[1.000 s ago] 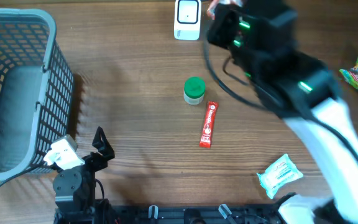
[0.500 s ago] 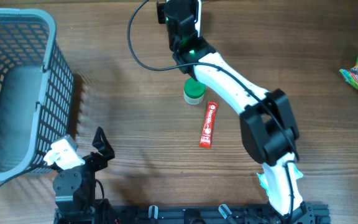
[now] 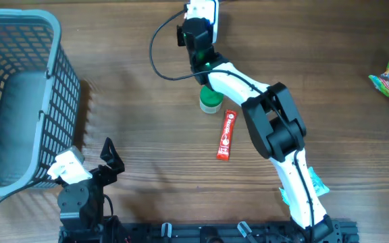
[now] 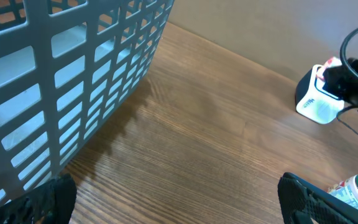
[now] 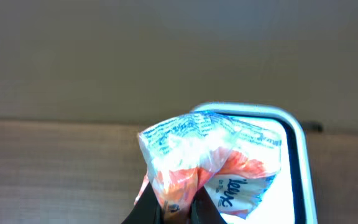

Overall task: Scan the item barcode
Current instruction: 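Hold the candy box up to the barcode scanner, right gripper, then carry the candy box to the right table edge and release it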

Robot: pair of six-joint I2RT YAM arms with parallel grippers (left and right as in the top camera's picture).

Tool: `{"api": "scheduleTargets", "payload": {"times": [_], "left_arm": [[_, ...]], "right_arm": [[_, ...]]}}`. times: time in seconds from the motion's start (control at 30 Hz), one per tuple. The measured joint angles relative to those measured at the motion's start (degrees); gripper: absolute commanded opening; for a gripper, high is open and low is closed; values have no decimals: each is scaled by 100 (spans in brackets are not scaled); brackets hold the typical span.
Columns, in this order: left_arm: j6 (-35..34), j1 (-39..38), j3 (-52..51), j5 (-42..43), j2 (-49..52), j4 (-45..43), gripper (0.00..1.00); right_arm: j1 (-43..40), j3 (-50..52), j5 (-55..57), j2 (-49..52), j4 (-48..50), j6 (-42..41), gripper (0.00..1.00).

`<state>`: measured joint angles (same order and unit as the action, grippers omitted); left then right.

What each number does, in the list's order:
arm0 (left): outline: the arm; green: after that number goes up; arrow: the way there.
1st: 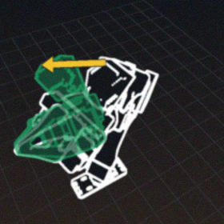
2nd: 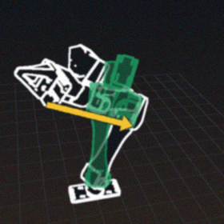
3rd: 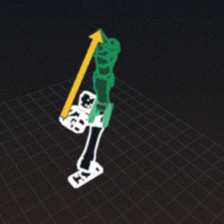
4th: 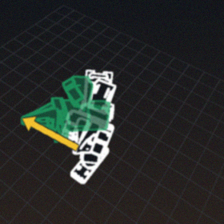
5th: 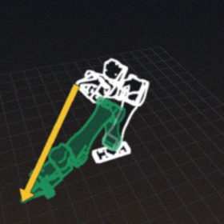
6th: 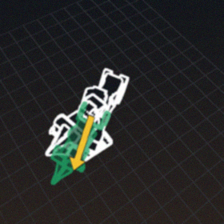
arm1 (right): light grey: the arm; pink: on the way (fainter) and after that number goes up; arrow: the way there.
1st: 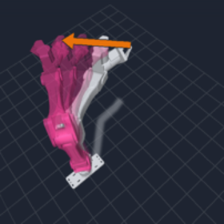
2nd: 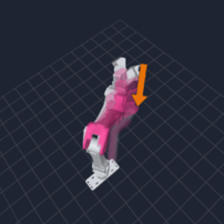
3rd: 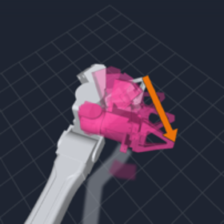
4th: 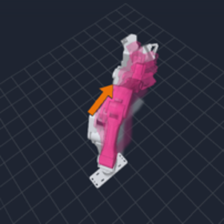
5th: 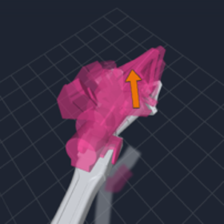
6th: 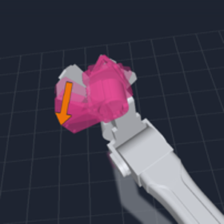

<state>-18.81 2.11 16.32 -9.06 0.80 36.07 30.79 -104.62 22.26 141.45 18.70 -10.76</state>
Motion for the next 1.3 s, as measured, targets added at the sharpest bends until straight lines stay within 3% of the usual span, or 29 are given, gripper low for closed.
{"api": "scheduleTargets", "payload": {"times": [0.3, 0.4, 0.53, 0.63, 0.73, 1.0, 1.03, 1.07, 1.1, 1.13, 1.3], "left_arm": [[0, 0, 0, 0, 0, 2, 100], [0, 0, 0, -2, 0, 2, 100], [0, 0, 0, 0, 0, 0, 100], [0, 0, 0, 0, 0, 0, 100], [0, 0, 0, 0, -2, 0, 100], [0, 0, 0, 0, 0, 0, 100], [0, 0, 0, 0, 0, 0, 100], [0, 0, 0, 0, 0, 0, 100], [0, 0, 0, 0, 0, 0, 100], [0, 0, 0, 0, 0, 0, 100], [0, 0, 0, 0, 0, 0, 100]], "right_arm": [[-76, 9, -146, -498, -1005, -229, 4], [-87, -9, 238, -1598, -2236, -4, 4], [-400, -118, 1670, -2649, -4262, 74, 4], [-1346, -151, 2249, -2675, -6157, -356, 4], [-2503, -120, 2210, -2321, -7073, -946, 4], [-5375, -76, 785, -1333, -7528, -1495, 5], [-5499, -76, 671, -1298, -7521, -1499, 12], [-5676, -76, 496, -1244, -7521, -1502, 34], [-5792, -76, 396, -1220, -7517, -1497, 60], [-5906, -74, 293, -1209, -7495, -1532, 100], [-5945, -286, -579, -1224, -7759, -951, 100]]}}
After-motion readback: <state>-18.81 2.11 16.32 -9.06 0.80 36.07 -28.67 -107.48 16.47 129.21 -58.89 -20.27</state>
